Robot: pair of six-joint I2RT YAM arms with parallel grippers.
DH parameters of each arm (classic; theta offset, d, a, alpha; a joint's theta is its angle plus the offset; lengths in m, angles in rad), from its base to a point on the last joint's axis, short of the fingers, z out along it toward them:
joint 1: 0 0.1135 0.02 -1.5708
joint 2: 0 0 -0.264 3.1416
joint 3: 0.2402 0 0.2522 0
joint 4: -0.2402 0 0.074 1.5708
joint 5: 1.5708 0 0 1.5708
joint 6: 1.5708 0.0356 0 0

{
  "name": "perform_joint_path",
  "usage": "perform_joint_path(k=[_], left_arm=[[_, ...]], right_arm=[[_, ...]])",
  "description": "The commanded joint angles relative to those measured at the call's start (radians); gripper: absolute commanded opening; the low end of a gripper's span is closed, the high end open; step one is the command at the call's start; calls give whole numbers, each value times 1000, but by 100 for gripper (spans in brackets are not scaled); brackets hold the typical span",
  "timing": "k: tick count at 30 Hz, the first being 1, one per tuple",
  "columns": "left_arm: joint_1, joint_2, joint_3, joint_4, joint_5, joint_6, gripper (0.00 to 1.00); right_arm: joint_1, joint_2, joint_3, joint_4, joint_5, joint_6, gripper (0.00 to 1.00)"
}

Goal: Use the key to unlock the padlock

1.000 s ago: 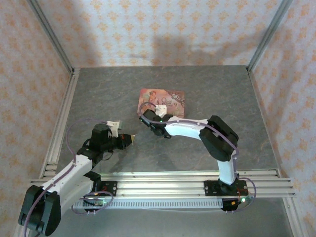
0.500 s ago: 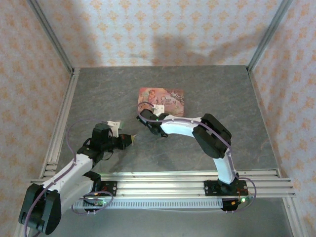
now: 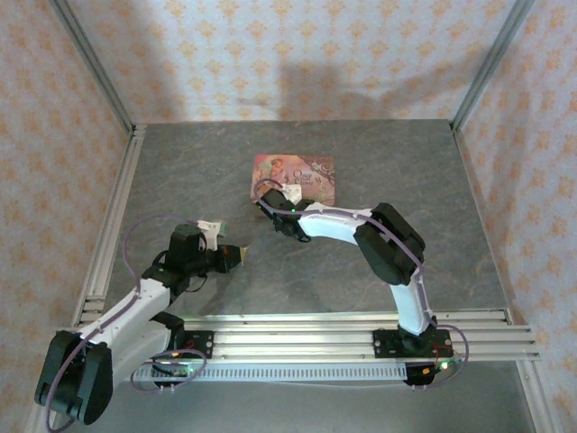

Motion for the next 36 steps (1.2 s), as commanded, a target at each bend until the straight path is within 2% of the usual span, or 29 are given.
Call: perform_joint_path(k=[1,11,17,22,29,36], left_arm=[[8,-4,28,-5,1,16,0],[6,-24,17,105,61,-29,0],[-11,-46,59,122,88,-1,0],[-62,-49,91,146,59,49,0],[-154,-39,71,232,-71,120,0],[-158,48,25,407,-31,91,0]], right_arm=[[-4,-76,-31,34,-89,-67,1],[-42,-239,-133,79,-371,-26,0],[-82,-315,-151,81,-511,46,0],[-109,-346,-143,74,-591,104,0],[-128,-349,-90,3,-655,152,0],[-145,-364,-110,40,-722,213,0]])
